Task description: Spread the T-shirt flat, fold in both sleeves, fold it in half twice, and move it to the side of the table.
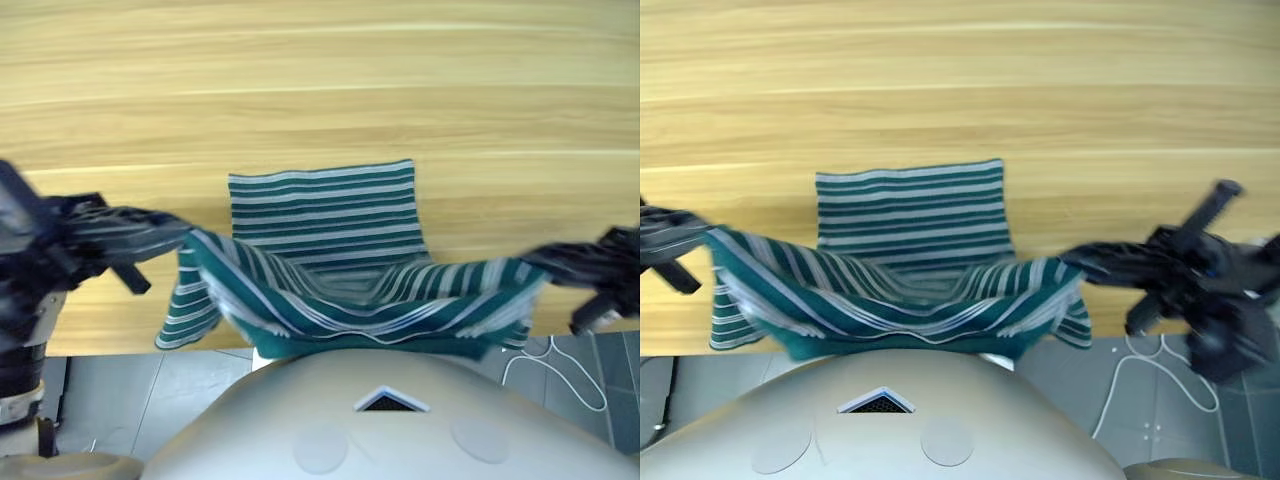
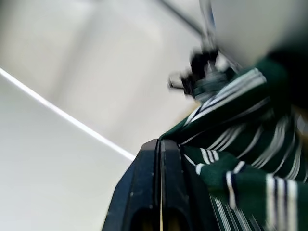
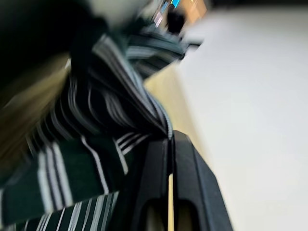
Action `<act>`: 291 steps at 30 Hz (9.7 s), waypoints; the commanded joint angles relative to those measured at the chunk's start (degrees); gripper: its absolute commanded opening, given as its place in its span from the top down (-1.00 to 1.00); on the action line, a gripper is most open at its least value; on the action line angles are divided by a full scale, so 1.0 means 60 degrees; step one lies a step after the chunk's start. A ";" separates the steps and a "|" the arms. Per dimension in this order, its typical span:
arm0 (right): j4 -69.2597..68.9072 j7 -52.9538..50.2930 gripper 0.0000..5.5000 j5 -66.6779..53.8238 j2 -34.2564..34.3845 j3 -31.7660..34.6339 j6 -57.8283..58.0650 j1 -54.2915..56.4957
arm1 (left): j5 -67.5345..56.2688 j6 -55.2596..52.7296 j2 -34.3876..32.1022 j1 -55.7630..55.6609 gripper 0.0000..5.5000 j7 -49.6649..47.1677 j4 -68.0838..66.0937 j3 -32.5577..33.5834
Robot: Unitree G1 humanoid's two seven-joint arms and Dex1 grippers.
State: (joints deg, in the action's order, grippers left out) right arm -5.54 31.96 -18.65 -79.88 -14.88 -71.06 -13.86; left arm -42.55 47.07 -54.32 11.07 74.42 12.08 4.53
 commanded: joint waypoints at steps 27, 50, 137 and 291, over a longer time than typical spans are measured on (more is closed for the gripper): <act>0.8305 -0.5897 0.99 0.8048 0.5761 -0.1182 0.7640 0.8851 | 0.7519 0.1816 0.2859 -0.6433 1.00 -0.5901 -1.1273 -0.2313; 0.2397 0.0467 0.99 0.4441 0.2991 -0.0232 0.4327 0.0578 | 0.4909 0.1730 -0.0214 -0.0850 1.00 -0.2798 -0.3942 -0.3642; 0.3146 -0.0840 -0.96 0.2695 0.5278 0.3651 0.4925 0.1128 | 1.0535 -0.0181 0.0029 -0.0995 -0.65 -0.4859 -0.3616 -0.2106; 0.2514 -0.0316 -0.96 0.3882 0.5963 0.3526 0.5473 0.0779 | 1.0829 0.0049 0.3710 -0.4897 0.59 -0.7165 -0.6252 -0.4982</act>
State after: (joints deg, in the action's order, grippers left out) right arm 7.08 32.41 -0.48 -43.76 6.07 -39.95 -10.60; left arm 24.41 47.37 -32.78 -17.28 30.76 -26.33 -25.93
